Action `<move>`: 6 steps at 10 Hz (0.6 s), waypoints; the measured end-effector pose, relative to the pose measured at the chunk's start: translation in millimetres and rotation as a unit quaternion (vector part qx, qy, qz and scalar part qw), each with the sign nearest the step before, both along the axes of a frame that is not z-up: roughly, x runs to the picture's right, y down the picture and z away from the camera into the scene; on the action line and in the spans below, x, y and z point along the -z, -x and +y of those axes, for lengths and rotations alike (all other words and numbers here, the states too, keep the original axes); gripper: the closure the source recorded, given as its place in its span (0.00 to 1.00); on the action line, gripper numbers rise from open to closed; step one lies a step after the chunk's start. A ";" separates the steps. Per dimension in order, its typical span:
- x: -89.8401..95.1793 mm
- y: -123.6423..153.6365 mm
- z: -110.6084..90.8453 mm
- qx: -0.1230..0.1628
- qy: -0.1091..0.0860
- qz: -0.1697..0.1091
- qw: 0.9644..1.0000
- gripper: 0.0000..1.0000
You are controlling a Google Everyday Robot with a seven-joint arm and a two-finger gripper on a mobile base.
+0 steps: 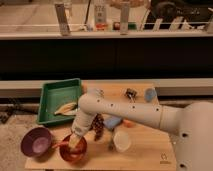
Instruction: Place pepper in red bowl
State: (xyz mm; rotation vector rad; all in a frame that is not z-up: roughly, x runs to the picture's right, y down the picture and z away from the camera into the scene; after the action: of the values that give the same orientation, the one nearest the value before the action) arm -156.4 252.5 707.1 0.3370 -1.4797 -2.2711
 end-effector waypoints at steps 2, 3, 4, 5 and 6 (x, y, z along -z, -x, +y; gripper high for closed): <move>2.8 0.9 -5.8 0.000 -0.002 -0.002 1.000 0.33; 7.2 1.7 -12.1 0.002 -0.004 -0.003 1.000 0.26; 14.4 2.5 -21.2 0.006 -0.006 -0.005 1.000 0.21; 19.8 3.1 -27.9 0.014 -0.006 -0.005 1.000 0.20; 21.7 4.5 -29.8 0.021 -0.004 -0.005 1.000 0.20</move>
State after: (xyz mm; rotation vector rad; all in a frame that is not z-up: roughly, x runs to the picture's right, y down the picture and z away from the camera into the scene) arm -160.9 222.7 685.4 0.3216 -1.4968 -2.3114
